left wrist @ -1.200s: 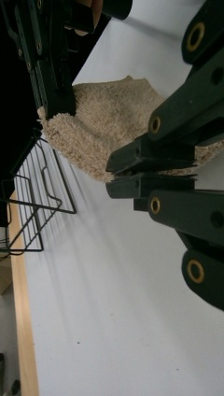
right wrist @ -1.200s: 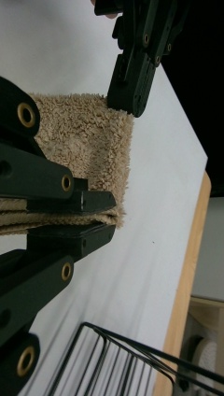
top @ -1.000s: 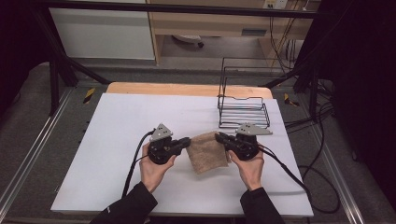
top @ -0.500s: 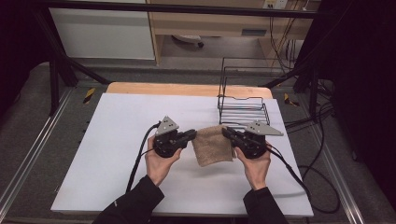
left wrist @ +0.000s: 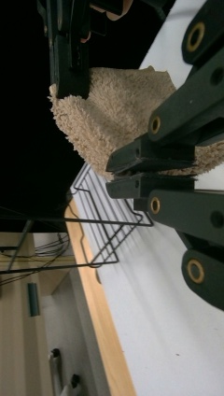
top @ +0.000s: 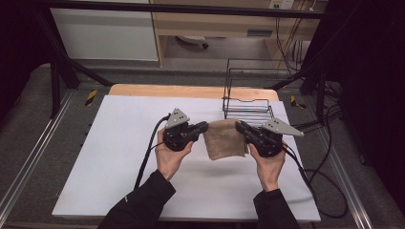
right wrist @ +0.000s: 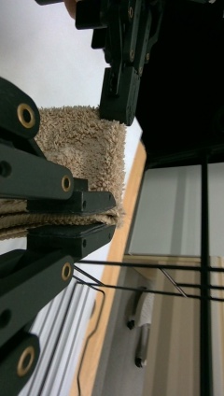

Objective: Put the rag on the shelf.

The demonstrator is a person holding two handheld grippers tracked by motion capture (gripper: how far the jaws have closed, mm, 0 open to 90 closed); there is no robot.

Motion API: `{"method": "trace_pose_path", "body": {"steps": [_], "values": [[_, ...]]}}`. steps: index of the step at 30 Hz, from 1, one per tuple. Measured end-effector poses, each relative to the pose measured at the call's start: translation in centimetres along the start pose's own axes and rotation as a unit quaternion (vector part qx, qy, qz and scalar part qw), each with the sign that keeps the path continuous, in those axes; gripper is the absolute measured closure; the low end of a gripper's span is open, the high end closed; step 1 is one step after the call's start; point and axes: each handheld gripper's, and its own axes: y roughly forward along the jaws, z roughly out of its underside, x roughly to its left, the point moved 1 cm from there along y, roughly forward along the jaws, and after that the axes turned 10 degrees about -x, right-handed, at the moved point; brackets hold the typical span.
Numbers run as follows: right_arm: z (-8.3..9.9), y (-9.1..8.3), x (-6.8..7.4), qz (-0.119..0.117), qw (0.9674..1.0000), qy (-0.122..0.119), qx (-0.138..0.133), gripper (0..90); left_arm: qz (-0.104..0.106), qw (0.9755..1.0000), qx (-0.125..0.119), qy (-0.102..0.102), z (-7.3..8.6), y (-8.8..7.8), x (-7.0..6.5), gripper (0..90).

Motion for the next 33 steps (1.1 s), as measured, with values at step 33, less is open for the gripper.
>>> {"method": "trace_pose_path", "body": {"steps": [33], "values": [[-5.8, -0.9, -3.1, 0.047, 0.9946, -0.017, -0.091, 84.5, 0.013, 0.9972, -0.069, 0.027, -6.6, 4.0, -1.5, 85.6]]}}
